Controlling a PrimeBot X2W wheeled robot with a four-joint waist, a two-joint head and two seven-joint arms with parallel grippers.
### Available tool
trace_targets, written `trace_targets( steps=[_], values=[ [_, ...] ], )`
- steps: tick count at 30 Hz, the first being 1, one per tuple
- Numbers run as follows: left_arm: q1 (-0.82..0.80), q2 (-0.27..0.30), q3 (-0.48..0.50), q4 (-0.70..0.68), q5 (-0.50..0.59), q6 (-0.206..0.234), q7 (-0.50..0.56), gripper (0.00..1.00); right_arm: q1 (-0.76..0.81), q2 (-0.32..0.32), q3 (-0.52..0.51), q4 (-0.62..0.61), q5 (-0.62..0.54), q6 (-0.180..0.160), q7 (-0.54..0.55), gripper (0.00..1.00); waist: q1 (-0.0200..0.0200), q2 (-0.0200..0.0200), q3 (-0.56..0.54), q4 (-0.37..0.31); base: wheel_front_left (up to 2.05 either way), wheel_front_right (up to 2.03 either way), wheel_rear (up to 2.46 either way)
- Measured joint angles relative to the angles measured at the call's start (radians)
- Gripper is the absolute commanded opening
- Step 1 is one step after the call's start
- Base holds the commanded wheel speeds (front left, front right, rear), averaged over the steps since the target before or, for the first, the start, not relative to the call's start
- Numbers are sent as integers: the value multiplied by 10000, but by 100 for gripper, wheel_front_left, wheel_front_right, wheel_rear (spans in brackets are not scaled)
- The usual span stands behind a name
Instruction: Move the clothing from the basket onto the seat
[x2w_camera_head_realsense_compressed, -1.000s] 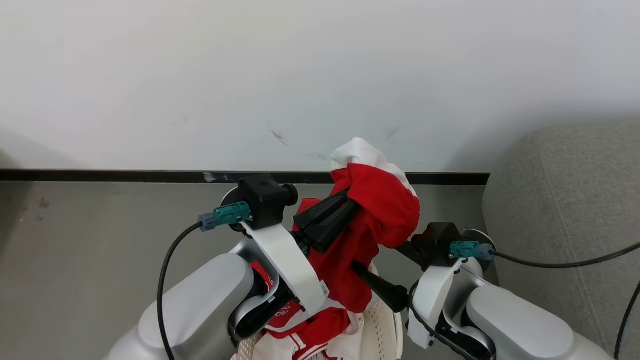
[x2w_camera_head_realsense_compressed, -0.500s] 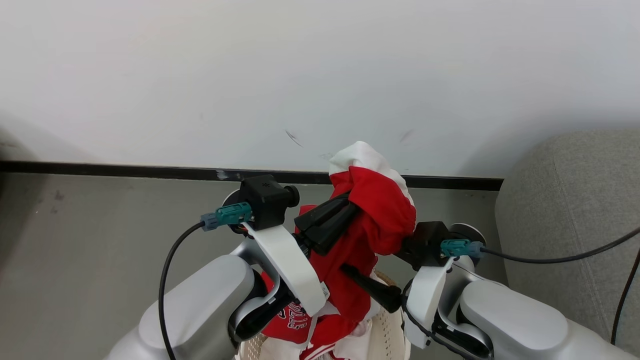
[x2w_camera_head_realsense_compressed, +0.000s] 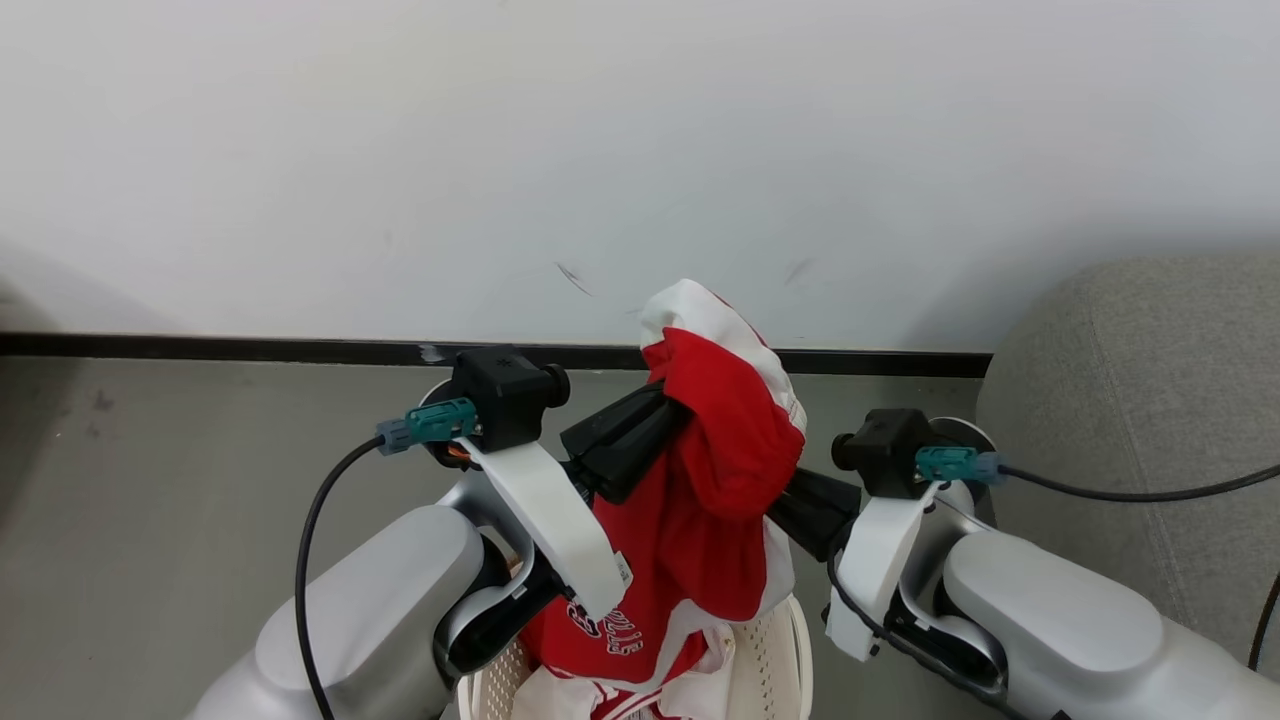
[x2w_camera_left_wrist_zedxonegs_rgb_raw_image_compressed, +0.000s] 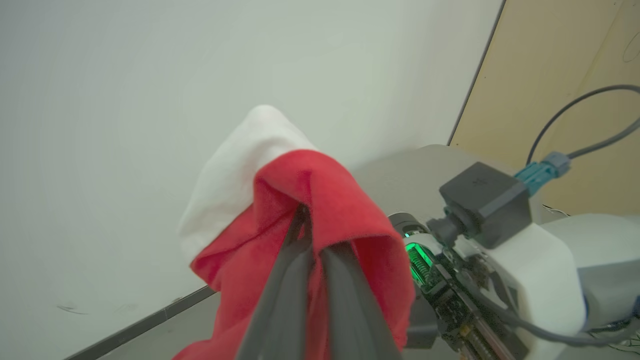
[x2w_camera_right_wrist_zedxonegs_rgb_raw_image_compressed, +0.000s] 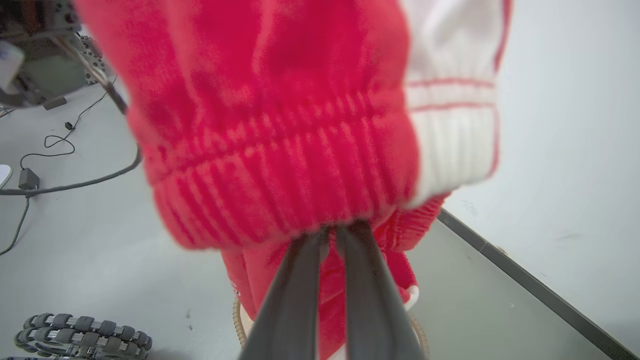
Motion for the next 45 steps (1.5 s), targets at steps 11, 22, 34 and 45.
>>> trace_targets(
  steps=[11,22,34,45],
  values=[
    [221,161,81,339,-84,88,0,0,319,-134,-1875,-631,23,0,-21,0,0,0,-21,-251,0,0,0],
    [535,301,54,430,-174,92,-2,0,1232,-165,-2966,-1156,-391,0,-27,0,0,0,-31,-632,0,0,0],
    [624,328,-40,385,-199,92,-17,100,1916,-265,-4192,-1664,-947,0,-29,0,0,0,-5,-1097,0,0,0],
    [704,341,-94,263,-138,92,-198,100,2572,-485,-5509,-2054,-1429,0,-29,0,0,0,-17,-1618,0,0,0]
  ],
)
